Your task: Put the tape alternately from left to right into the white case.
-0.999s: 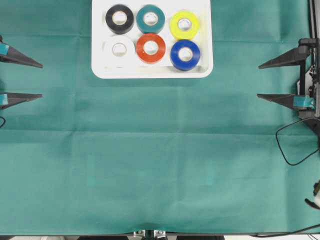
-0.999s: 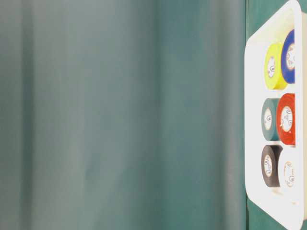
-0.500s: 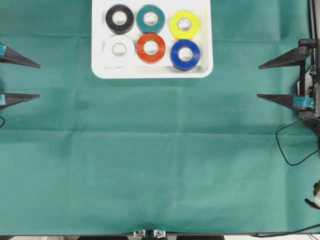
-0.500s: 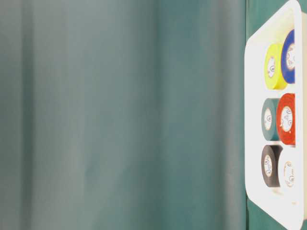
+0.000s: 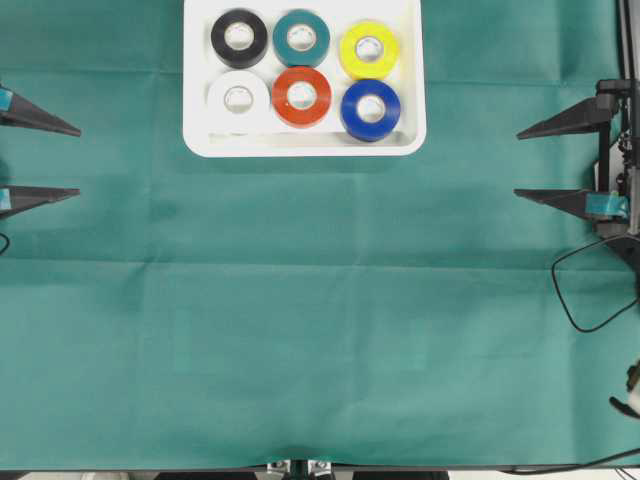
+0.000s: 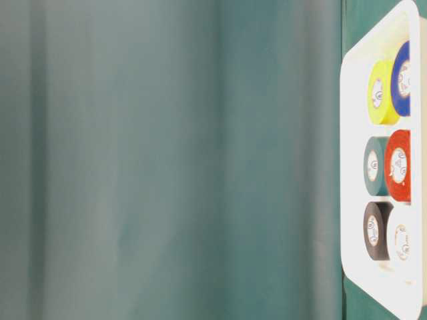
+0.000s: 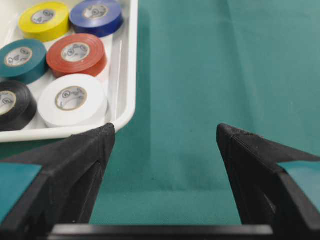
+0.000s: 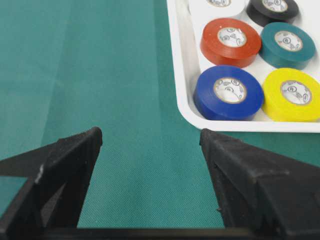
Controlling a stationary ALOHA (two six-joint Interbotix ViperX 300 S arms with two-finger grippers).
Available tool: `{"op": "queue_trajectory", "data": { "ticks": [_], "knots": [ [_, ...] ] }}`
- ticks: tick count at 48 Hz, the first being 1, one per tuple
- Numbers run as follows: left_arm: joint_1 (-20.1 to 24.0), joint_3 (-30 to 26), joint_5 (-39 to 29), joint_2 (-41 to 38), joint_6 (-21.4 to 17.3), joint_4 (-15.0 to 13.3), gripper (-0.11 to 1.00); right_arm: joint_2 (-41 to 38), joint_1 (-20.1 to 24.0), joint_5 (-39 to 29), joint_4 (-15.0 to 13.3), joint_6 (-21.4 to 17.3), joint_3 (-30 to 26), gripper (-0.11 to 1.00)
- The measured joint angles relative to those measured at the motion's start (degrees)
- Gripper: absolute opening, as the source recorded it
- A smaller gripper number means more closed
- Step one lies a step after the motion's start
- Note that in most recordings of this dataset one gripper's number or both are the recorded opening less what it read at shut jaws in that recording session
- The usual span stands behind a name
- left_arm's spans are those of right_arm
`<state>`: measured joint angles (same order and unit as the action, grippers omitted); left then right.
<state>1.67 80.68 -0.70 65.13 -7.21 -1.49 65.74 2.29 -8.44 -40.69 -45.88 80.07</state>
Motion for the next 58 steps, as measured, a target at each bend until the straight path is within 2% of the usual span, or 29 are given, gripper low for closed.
{"op": "queue_trajectory", "data": {
  "ticks": [23,37,58],
  "knots": [
    [0.0,0.9,0.0,0.0,0.1,0.0,0.87,0.0,0.0,0.0,0.0,0.0,0.4,0.86],
    [0.1,1.2,-0.1,0.0,2.0,0.0,0.87,0.0,0.0,0.1,0.0,-0.2,1.0,0.86],
    [0.5,1.2,-0.8,0.0,1.8,0.0,0.85,0.0,0.0,0.0,0.0,-0.3,1.3,0.86]
  ]
}}
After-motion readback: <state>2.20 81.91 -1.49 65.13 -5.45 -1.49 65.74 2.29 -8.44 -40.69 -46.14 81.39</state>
